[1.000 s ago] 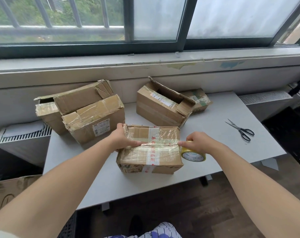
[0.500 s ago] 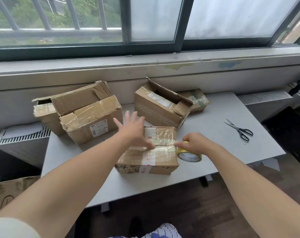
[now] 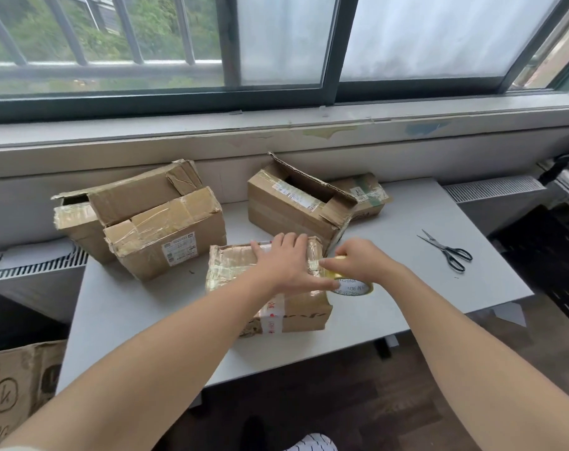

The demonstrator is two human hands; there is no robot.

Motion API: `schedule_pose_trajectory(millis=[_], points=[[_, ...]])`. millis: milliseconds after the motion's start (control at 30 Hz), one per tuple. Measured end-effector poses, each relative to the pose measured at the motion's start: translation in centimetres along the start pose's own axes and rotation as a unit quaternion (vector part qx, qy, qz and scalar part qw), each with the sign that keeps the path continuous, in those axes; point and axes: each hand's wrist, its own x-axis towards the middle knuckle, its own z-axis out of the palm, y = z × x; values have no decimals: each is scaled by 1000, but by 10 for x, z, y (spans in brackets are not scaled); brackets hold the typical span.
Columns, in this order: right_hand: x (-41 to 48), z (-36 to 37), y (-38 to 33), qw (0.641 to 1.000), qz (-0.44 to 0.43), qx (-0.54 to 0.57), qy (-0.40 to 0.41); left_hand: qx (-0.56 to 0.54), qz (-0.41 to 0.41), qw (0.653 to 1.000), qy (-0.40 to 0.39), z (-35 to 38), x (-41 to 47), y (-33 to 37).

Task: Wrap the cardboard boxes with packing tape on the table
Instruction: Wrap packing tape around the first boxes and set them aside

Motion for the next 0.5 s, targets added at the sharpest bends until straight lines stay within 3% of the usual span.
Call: schedule_pose_trajectory(millis=[133, 400, 500], points=[[3, -22, -45, 998, -65, -9, -3, -77, -16, 997, 15, -18, -8, -7], [12, -47, -161, 982, -188, -17, 8, -242, 29, 970, -20, -67, -48, -92], [17, -38, -195, 976, -213, -30, 19, -288, 23, 957, 14, -67, -62, -113]])
